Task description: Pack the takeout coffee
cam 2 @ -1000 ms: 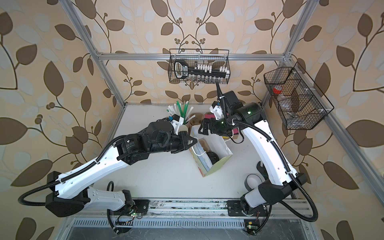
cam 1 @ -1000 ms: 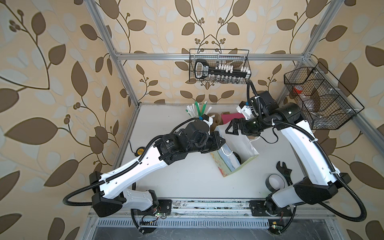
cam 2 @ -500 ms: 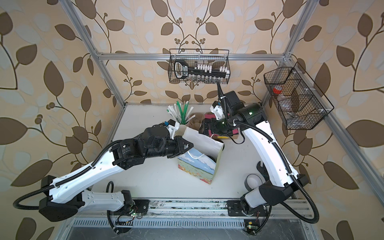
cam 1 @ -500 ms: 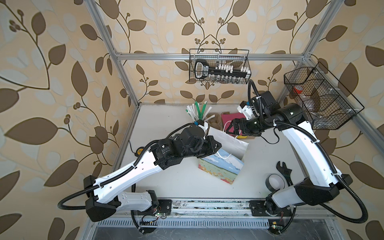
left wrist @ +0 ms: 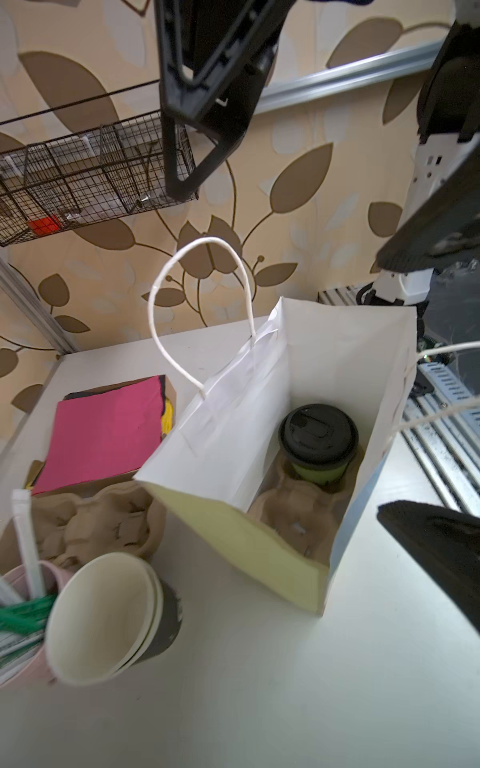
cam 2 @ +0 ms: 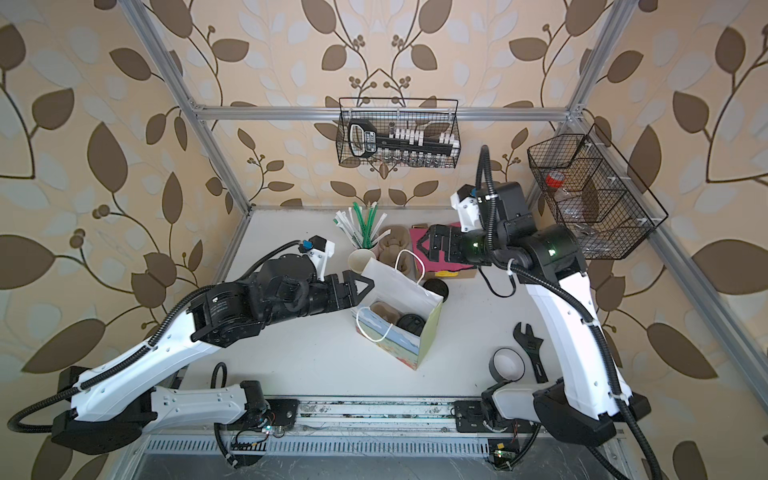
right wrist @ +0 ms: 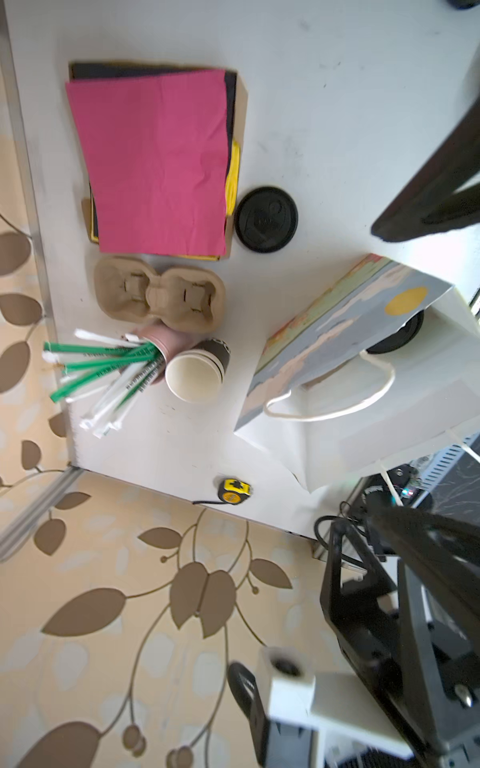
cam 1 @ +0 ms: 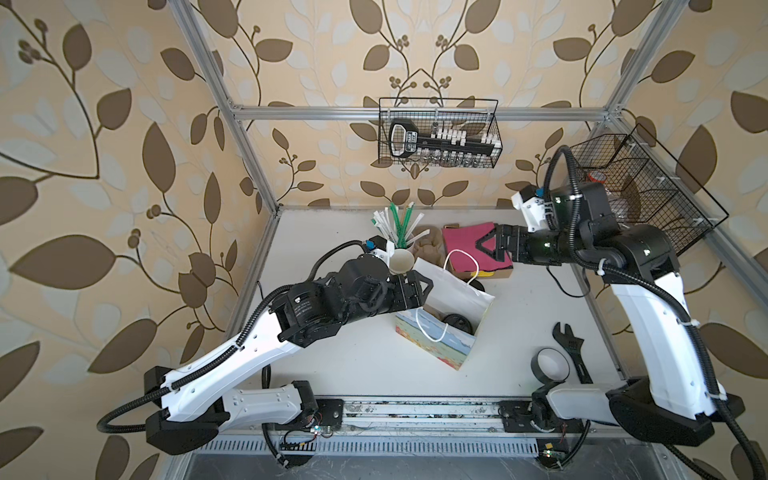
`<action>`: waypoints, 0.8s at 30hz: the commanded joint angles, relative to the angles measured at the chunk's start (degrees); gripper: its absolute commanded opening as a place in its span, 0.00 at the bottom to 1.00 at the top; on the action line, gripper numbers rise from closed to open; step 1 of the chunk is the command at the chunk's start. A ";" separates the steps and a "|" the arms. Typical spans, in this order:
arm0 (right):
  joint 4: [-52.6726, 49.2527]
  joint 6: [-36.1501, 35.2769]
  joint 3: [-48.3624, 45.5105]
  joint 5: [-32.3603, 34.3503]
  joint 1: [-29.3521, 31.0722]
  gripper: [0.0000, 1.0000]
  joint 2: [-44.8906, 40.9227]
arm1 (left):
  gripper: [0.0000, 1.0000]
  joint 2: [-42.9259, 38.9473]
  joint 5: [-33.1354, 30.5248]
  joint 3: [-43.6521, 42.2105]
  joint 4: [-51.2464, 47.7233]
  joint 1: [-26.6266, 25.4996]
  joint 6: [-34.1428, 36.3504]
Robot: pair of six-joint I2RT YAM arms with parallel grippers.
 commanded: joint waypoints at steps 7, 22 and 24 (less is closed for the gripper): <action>13.57 2.14 -16.30 -0.68 -3.09 1.00 -5.38 | 0.97 -0.30 4.54 4.53 -3.06 26.31 15.98; 15.99 -2.01 -33.29 10.86 -3.19 1.00 -20.42 | 0.73 26.68 18.67 9.86 7.08 38.47 10.51; 14.31 -2.56 -34.22 14.13 -3.24 1.00 -22.97 | 0.70 29.11 18.09 10.82 7.30 38.43 9.92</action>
